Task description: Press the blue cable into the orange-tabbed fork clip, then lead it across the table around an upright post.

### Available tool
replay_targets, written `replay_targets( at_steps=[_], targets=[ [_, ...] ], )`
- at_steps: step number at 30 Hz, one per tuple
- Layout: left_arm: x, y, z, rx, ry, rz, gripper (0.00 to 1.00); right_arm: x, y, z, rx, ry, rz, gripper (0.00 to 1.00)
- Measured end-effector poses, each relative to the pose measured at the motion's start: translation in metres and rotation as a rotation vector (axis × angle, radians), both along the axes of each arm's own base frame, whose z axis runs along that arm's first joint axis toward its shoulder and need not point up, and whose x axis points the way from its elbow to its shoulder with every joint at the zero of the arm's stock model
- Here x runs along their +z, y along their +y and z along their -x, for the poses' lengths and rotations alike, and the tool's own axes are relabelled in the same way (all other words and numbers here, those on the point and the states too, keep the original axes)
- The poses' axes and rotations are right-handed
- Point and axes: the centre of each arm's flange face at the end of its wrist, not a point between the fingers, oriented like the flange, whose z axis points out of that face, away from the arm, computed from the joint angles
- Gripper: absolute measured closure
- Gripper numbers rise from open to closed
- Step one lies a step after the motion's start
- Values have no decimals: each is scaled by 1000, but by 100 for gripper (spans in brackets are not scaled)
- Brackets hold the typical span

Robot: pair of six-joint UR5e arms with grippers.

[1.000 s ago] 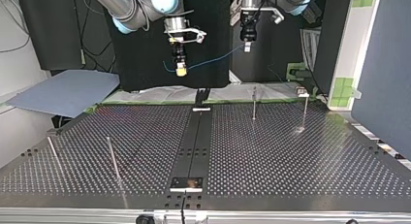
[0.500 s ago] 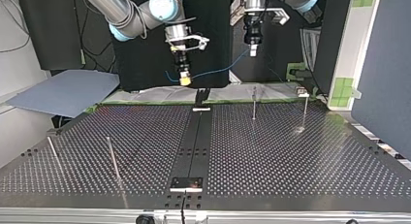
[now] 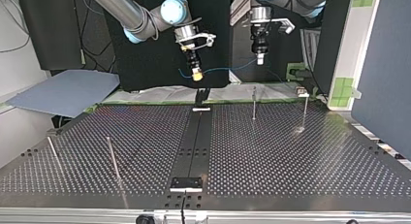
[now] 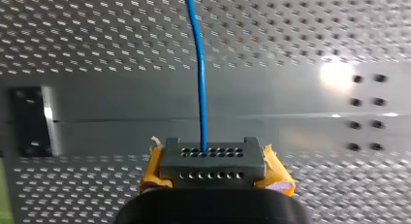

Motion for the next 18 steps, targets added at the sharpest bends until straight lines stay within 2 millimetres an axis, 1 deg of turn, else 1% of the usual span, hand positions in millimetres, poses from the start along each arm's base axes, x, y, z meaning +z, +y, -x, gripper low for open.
replay_targets(
  at_steps=[6, 11, 18],
  targets=[
    [-16, 15, -21, 54, 17, -17, 100, -29, 1, -5, 23, 26, -34, 100],
    [-33, 22, -26, 69, 53, -42, 100, -48, -1, -8, 28, 42, -55, 100],
    [-53, 24, -34, 70, 84, -64, 100, -73, -5, -14, 38, 53, -84, 100]
  ],
)
